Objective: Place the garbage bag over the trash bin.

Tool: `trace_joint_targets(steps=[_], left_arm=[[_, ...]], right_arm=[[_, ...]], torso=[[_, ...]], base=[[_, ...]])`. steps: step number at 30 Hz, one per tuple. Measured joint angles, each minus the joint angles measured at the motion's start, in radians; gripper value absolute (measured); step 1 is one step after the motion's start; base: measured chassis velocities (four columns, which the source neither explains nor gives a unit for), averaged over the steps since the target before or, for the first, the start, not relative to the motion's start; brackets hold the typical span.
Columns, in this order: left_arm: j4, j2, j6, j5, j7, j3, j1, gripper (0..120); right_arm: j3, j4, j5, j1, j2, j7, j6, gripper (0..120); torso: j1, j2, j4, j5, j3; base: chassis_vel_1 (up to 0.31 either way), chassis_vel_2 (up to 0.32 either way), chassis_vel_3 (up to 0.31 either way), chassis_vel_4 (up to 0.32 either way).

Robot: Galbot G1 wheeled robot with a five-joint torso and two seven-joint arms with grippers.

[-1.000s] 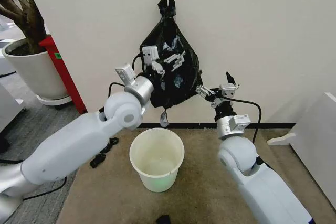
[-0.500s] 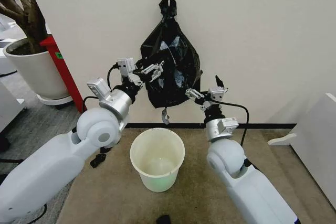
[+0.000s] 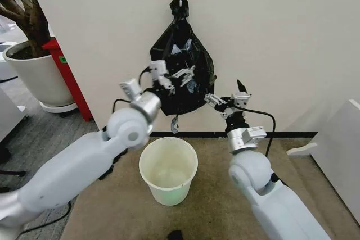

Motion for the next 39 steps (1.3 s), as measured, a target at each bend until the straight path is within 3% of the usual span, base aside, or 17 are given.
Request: trace_joint_targets(steps=[10,17,25,36,39], left_arm=[[0.008,0.027,0.013,0.045,-0.017,-0.012,0.019,72],[0.045,0.009,0.023,0.080,-0.027,0.001,0.020,71],[0.049,0.013,0.076,0.134,-0.048,0.004,0.033,43],[-0.006,0.063,0.079,0.137,-0.049,-0.083,0.077,0],[-0.017,0.072,0.080,0.137,-0.049,-0.109,0.095,0]], right_arm=[[0.015,0.007,0.002,-0.016,0.007,-0.003,0.017,100],[0.004,0.016,0.001,-0.019,0.013,-0.005,0.025,100],[0.017,0.031,0.001,-0.030,0.001,-0.009,0.037,100],[-0.009,-0.003,-0.008,-0.021,0.020,-0.007,0.048,100],[-0.016,-0.007,-0.009,-0.019,0.022,-0.007,0.048,100]], torso=[[0.000,0.000,0.0008,-0.0003,0.000],[0.000,0.000,0.0006,-0.0004,0.000],[0.000,0.000,0.0004,-0.0004,0.000],[0.000,0.000,0.0005,-0.0005,0.000],[0.000,0.000,0.0005,-0.0005,0.000]], base=[[0.000,0.000,0.000,0.000],[0.000,0.000,0.000,0.000],[0.000,0.000,0.000,0.000],[0.000,0.000,0.000,0.000],[0.000,0.000,0.000,0.000]])
